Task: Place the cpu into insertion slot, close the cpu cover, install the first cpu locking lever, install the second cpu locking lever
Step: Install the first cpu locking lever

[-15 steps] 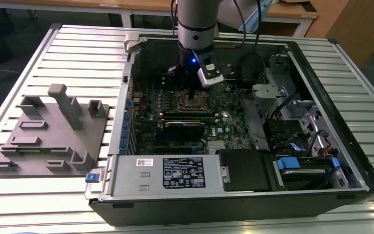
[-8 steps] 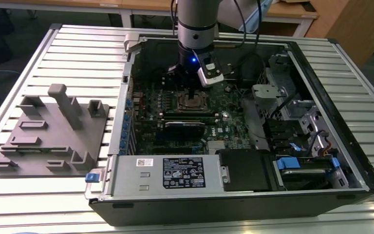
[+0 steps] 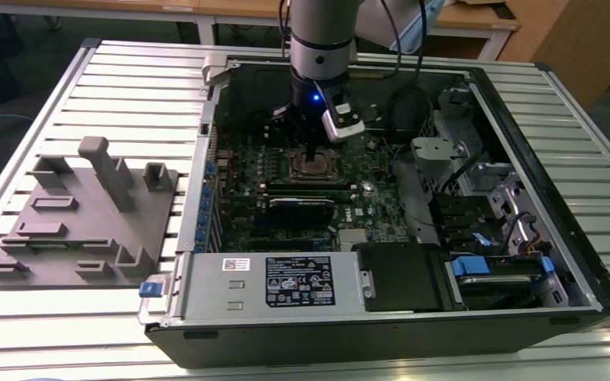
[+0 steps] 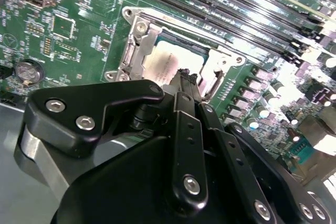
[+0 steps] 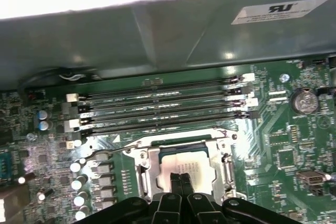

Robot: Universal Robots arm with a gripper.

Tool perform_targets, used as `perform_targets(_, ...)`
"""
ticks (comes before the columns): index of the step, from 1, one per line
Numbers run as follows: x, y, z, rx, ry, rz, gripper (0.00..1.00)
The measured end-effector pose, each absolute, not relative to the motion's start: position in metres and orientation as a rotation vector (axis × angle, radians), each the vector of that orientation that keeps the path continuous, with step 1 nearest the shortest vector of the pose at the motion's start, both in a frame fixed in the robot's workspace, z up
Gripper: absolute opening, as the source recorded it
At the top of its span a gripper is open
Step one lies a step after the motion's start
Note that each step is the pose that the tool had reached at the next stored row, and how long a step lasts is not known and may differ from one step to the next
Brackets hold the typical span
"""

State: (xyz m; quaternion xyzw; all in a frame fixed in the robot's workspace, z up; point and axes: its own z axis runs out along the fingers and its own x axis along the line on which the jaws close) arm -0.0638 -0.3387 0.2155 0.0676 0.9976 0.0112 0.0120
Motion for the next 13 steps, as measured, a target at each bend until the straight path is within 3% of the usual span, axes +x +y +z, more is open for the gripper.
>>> perform_targets(13, -0.0638, -0.3387, 0.2208, 0.212, 3.118, 0.034, 0.1)
